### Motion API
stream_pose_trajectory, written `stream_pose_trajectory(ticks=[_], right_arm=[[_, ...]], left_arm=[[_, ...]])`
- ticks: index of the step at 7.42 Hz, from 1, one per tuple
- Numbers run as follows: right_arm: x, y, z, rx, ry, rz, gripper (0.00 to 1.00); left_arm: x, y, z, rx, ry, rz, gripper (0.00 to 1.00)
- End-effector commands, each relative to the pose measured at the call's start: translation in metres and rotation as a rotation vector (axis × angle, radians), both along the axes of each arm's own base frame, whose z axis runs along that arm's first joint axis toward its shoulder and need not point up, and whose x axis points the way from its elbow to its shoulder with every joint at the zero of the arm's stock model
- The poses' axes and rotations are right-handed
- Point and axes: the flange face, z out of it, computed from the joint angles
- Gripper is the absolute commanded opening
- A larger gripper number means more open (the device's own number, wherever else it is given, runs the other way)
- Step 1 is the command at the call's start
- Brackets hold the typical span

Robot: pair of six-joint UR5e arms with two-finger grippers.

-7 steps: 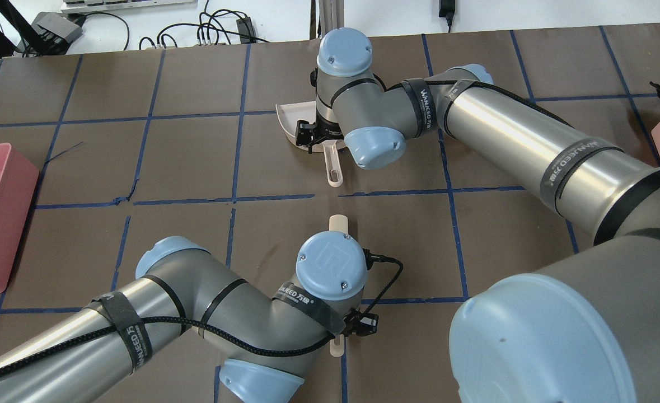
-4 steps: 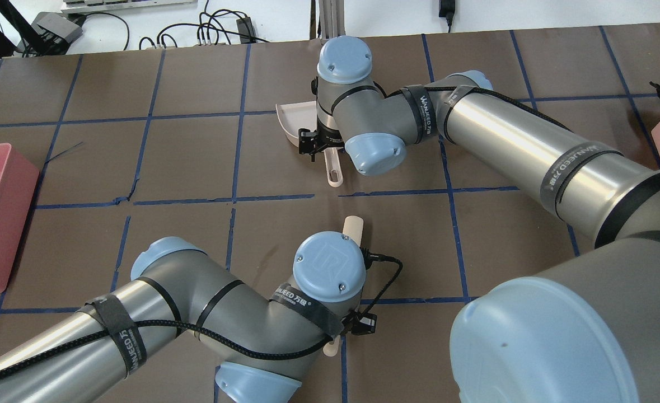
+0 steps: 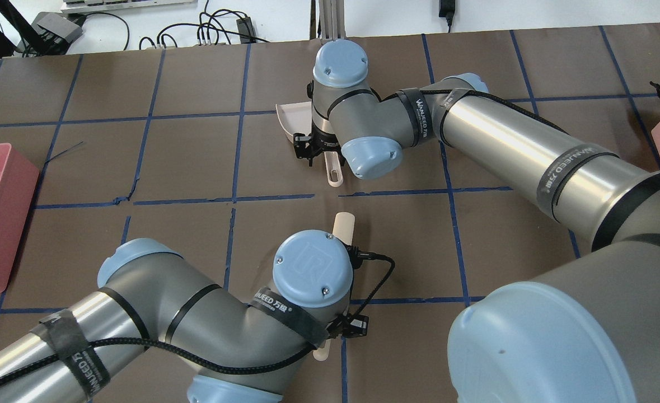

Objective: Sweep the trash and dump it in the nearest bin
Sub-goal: 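Lift the brush with the left gripper while the right lifts the dustpan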

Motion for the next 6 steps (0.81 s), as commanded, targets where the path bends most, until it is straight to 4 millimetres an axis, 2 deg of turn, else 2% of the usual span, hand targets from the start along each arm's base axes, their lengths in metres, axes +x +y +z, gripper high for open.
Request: stream_pose_trajectory(ticks=[1,2,4,5,6], right_arm=[[-0.007,0.001,0.007,0.031,0.010,-0.009,0.32],[-0.009,0.000,0.008,0.037,0.013,-0.006,0.22],[-0.015,-0.005,0.009,0.036,0.013,-0.014,0.17],[-0.022,-0.008,0.025,0.015,0.006,-0.020,0.16],[-0.047,-0.013,0.048,0.057,0.004,-0.022,0.16]], left_arm=[[0.025,0.010,0.030,0.018,-0.015,0.058,0.00],[0.039,0.007,0.047,-0.003,-0.012,0.091,0.00],[0.069,-0.022,0.091,-0.054,0.013,0.172,0.00],[0.079,-0.051,0.126,-0.087,0.028,0.200,0.00],[0.102,-0.084,0.165,-0.078,0.026,0.250,0.00]])
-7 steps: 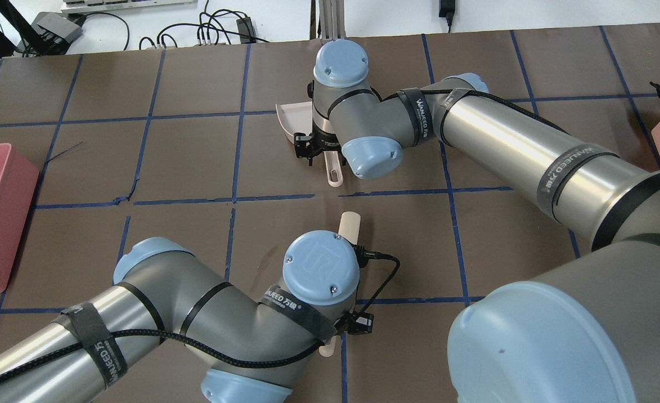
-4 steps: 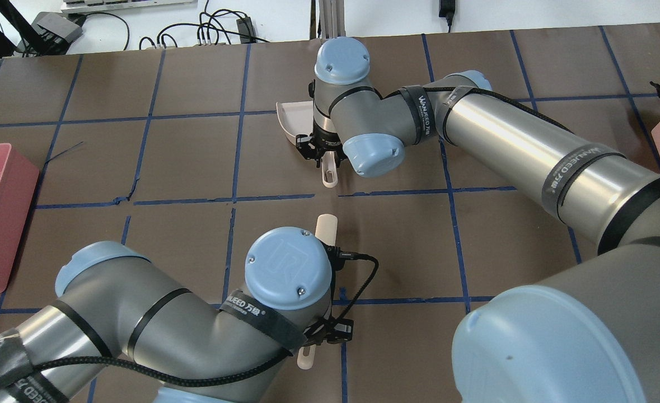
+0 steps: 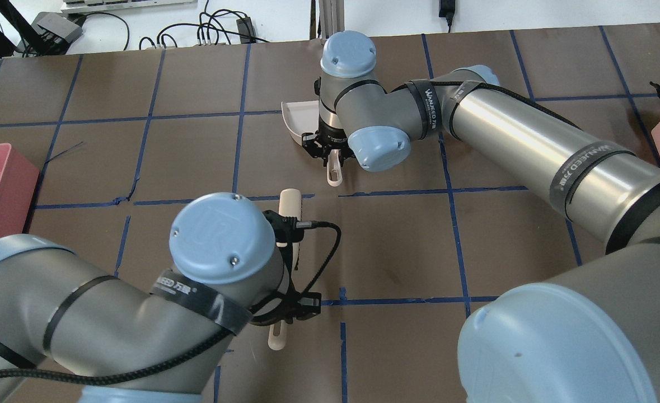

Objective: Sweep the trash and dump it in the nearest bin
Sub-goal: 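Lift the brush with the left gripper while the right lifts the dustpan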

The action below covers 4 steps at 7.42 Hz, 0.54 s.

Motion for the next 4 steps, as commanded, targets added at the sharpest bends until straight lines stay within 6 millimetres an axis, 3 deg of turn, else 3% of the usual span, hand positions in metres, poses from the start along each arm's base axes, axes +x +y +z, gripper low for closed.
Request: stream_pose_trajectory(ticks=[1,2,3,4], right_arm=[[-0.053,-0.002,0.061,0.055,0.009,0.039,0.15],[-0.086,0.011,0.100,0.075,0.025,0.066,0.15],[-0.128,0.022,0.128,0.112,0.034,0.116,0.13],[-0.178,0.034,0.150,0.156,0.070,0.158,0.12]], left_arm=[[0.046,-0.063,0.070,0.000,0.013,0.084,0.00],[0.054,-0.081,0.085,-0.016,0.042,0.109,0.00],[0.049,-0.102,0.095,-0.027,0.065,0.110,0.00],[0.042,-0.137,0.106,-0.040,0.070,0.110,0.00]])
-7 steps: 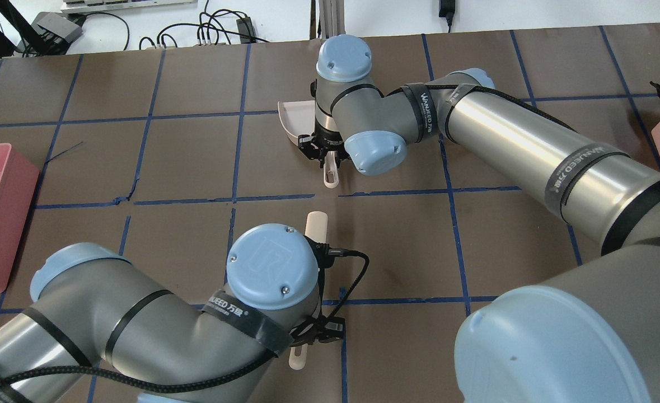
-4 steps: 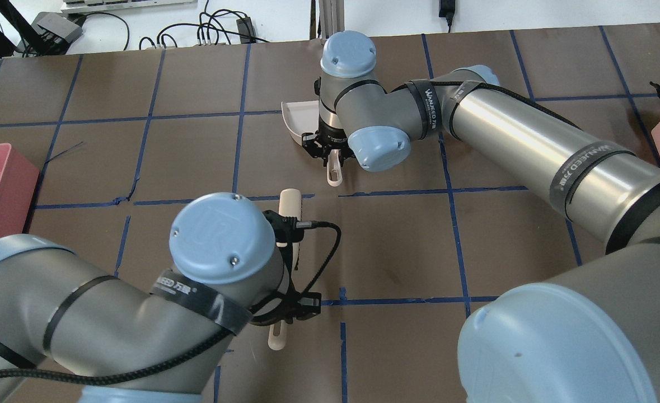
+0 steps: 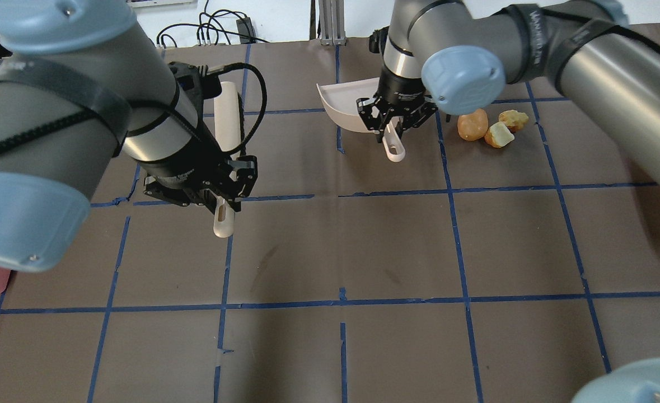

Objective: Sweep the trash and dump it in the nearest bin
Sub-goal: 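Lift the brush with the left gripper while the right lifts the dustpan, then set the dustpan beside the food with the right gripper while the left raises the brush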

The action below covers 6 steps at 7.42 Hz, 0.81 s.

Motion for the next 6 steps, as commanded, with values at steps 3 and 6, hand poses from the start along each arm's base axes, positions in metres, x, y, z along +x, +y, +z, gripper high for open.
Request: stream_pose_trajectory(ticks=[3,6], right_arm=[[-0.192,0.070,0.085,0.123,0.096,0.147,0.08],[-0.300,0.150,0.073,0.160,0.055,0.177,0.06]], left_arm=[[-0.038,-0.120,0.029,-0.016,0.033,-0.063,0.00],[-0.064,-0.112,0.019,0.009,0.019,-0.126,0.00]])
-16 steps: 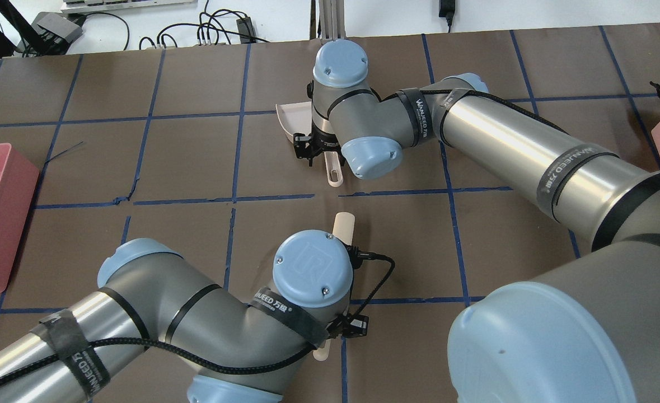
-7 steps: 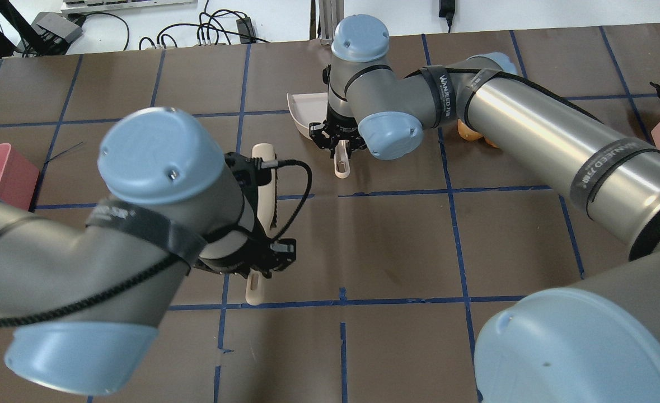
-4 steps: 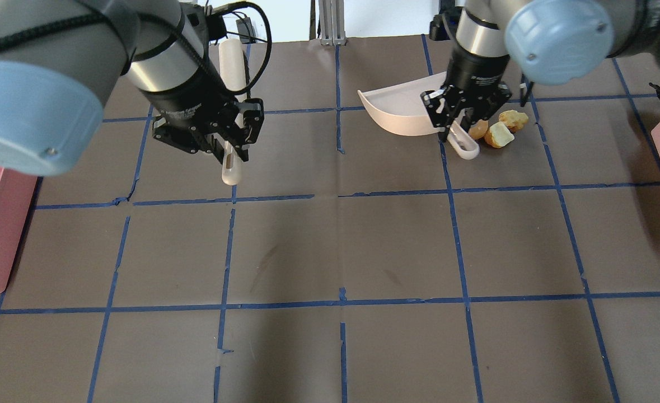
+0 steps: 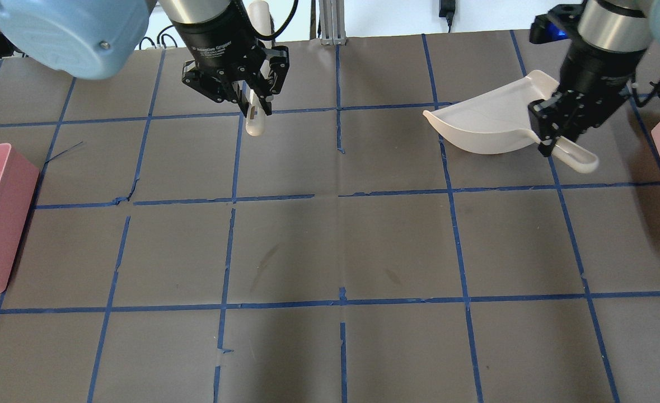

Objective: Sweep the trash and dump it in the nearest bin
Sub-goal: 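Set the dustpan beside the food with the right gripper while the left raises the brush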

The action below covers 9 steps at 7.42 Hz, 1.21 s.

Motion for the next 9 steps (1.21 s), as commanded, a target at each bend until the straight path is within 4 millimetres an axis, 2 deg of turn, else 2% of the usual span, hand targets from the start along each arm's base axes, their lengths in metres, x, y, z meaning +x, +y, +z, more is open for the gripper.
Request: stream_pose_trajectory(ticks=[1,2,3,5,6,7,8,9], right_arm=[[-0.083,0.046,-0.019,0.013,-0.034,0.029,0.05],[-0.121,0.054,-0.026,-0.010,-0.038,0.056,0.05],[-0.142,0.066,-0.043,0.000,-0.058,0.049,0.05],[-0.142,0.069,-0.097,-0.061,-0.009,0.058,0.05],[-0.144,0.066,-0.105,-0.089,0.009,0.052,0.05],[-0.148,0.059,-0.115,-0.081,-0.005,0.059,0.05],[-0.155,0.048,-0.131,-0.061,-0.023,0.064,0.05],[-0.159,0.041,-0.146,-0.043,-0.043,0.097,0.05]], left_arm=[[-0.021,0.008,-0.009,0.026,-0.016,-0.051,0.00],[-0.033,0.005,-0.026,0.044,-0.018,-0.134,0.00],[-0.048,-0.001,-0.041,0.045,-0.020,-0.256,0.00],[-0.064,-0.013,-0.062,0.034,-0.017,-0.373,0.00],[-0.075,-0.015,-0.070,0.036,-0.020,-0.384,0.00],[-0.085,-0.017,-0.066,-0.008,-0.011,-0.394,0.00],[-0.097,-0.029,-0.084,-0.010,-0.010,-0.396,0.00],[-0.121,-0.039,-0.107,-0.026,-0.009,-0.425,0.00]])
